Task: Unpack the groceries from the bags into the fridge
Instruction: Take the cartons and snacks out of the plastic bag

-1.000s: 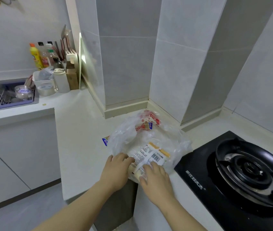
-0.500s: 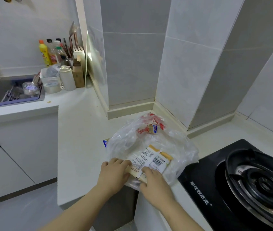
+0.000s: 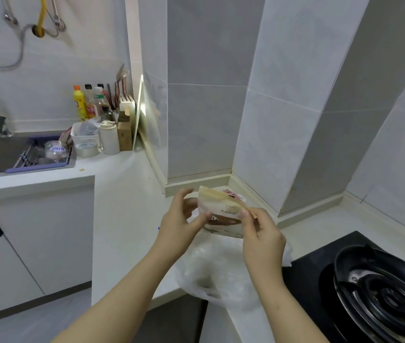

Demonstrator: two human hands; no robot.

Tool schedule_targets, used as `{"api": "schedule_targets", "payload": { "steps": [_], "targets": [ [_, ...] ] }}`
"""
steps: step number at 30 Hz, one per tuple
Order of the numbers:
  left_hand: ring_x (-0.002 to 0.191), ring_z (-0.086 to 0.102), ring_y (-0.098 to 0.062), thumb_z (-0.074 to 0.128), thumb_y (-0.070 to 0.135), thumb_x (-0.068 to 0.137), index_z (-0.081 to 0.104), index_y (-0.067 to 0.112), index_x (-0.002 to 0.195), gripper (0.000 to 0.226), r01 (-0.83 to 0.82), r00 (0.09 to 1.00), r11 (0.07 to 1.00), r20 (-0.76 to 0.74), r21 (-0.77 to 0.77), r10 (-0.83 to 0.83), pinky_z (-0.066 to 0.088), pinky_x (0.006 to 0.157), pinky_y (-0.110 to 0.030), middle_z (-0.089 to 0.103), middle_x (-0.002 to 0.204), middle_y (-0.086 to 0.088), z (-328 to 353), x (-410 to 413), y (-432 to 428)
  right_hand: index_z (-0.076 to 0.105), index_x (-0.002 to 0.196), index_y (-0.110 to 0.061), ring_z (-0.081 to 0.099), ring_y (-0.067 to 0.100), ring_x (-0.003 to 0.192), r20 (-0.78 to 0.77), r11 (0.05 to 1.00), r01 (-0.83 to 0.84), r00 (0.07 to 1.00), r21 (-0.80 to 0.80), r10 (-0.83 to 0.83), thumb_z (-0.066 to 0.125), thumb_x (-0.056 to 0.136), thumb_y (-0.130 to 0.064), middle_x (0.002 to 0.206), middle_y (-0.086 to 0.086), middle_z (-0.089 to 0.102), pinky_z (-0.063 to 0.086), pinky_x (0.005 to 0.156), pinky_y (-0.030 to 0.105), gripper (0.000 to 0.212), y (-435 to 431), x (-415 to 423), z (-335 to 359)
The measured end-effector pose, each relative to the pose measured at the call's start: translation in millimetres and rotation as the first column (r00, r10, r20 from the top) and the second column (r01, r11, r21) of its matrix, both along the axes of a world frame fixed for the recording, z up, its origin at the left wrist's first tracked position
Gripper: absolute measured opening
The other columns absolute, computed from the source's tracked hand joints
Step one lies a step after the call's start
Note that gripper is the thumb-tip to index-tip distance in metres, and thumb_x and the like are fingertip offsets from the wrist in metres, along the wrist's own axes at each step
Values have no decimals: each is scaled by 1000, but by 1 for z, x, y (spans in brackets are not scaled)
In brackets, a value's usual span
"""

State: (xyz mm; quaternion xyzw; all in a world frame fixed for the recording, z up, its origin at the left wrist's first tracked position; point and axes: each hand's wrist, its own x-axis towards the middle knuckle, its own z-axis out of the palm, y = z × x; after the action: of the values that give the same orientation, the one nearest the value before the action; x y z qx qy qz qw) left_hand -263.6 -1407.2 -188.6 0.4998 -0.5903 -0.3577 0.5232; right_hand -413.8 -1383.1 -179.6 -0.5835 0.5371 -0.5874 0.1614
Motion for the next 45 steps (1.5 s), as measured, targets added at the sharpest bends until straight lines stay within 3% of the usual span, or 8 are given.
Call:
{"api": "schedule_targets", "payload": {
  "steps": [4,8,13,17,20,33,39,45],
  "targets": [
    [106,61,-9,67,34,81,56,28,115,36,122,992,989,-38,84,-119,52,92,-34,65,111,10,17,22,12,60,73,-23,61,-1,71,217,997,-73,974,-6,72,53,93,-23,68,-14,64,49,62,12,21,12,19,36],
    [96,65,-12,60,27,89,58,27,108,19,110,994,987,0,118,-111,57,79,-34,68,105,6,25,44,39,59,78,-6,64,14,72,516,976,-182,851,117,97,51,95,-25,77,0,65,56,65,34,27,20,45,52],
    [88,67,-13,54,35,92,59,29,97,9,-84,996,984,3,154,84,57,79,-33,70,96,6,15,80,81,58,101,-12,64,-1,63,485,879,-368,853,301,191,52,94,-26,90,-6,63,47,48,11,17,50,84,47],
    [85,66,-15,51,38,93,57,30,89,11,-208,977,963,3,172,211,56,77,-35,69,91,4,12,102,107,52,115,-26,67,9,85,431,717,-476,862,509,266,60,88,-35,102,-5,66,54,62,20,29,89,124,19],
    [84,66,-14,48,42,93,57,29,92,17,-245,969,953,51,180,240,56,76,-33,69,90,7,7,109,128,57,113,-27,65,13,93,419,774,-400,888,492,192,63,86,-33,101,-8,67,55,77,27,29,117,144,-2],
    [77,61,-13,37,40,98,61,10,93,39,-396,910,903,202,165,363,47,62,-23,68,88,-4,10,95,242,64,98,-23,68,14,86,443,794,-421,870,439,216,45,97,-33,92,-5,71,55,73,29,21,218,135,-16],
    [84,68,-10,49,42,93,56,23,108,26,-220,974,926,19,308,225,56,70,-24,70,97,6,3,50,333,59,87,-30,68,10,78,442,775,-463,857,430,266,48,95,-36,86,-8,70,54,62,22,15,304,76,-14],
    [82,66,-7,51,35,94,57,24,108,19,-337,931,895,-39,292,363,51,59,-15,69,96,8,0,10,440,57,85,-33,67,11,83,419,722,-535,832,439,362,50,93,-36,90,-7,68,57,70,27,11,393,42,-23]
  ]
}}
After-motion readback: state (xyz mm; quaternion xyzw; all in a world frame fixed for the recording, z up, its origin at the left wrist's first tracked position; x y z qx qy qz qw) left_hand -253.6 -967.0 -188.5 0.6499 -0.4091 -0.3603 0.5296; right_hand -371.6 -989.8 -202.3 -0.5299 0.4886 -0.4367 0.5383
